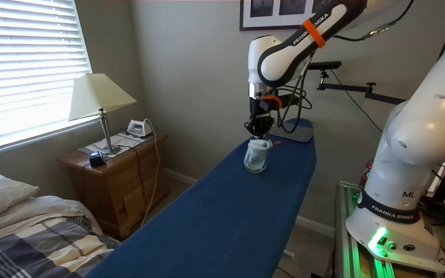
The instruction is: Put the small blue towel inside the glass cup
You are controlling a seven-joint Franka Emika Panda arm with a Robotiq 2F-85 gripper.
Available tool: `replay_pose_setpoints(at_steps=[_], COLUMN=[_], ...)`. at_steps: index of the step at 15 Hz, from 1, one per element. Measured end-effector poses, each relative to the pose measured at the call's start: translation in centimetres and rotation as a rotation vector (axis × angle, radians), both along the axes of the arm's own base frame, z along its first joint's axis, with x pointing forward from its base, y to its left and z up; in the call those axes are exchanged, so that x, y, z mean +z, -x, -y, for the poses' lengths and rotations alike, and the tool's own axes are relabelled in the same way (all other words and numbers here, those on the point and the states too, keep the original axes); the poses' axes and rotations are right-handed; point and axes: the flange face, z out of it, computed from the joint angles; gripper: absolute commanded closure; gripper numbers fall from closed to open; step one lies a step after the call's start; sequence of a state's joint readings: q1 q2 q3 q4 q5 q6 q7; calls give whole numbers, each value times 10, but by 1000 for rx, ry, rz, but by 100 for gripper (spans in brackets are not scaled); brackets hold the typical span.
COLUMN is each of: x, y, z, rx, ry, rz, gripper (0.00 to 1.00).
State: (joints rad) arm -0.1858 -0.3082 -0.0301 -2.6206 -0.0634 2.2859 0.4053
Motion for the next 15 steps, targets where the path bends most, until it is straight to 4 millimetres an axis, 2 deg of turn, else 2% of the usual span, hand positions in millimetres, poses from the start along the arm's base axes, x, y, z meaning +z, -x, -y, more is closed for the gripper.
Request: replay_pose_setpoints(at_steps=[4, 7, 12, 15], x=[3, 16, 40, 47], y=[-3, -2, 14, 24], z=[0, -3, -17, -27], rx=[8, 14, 24, 27], ry=[4, 9, -8, -34], rz=[19, 38, -2, -48], gripper=[100, 100, 100, 100])
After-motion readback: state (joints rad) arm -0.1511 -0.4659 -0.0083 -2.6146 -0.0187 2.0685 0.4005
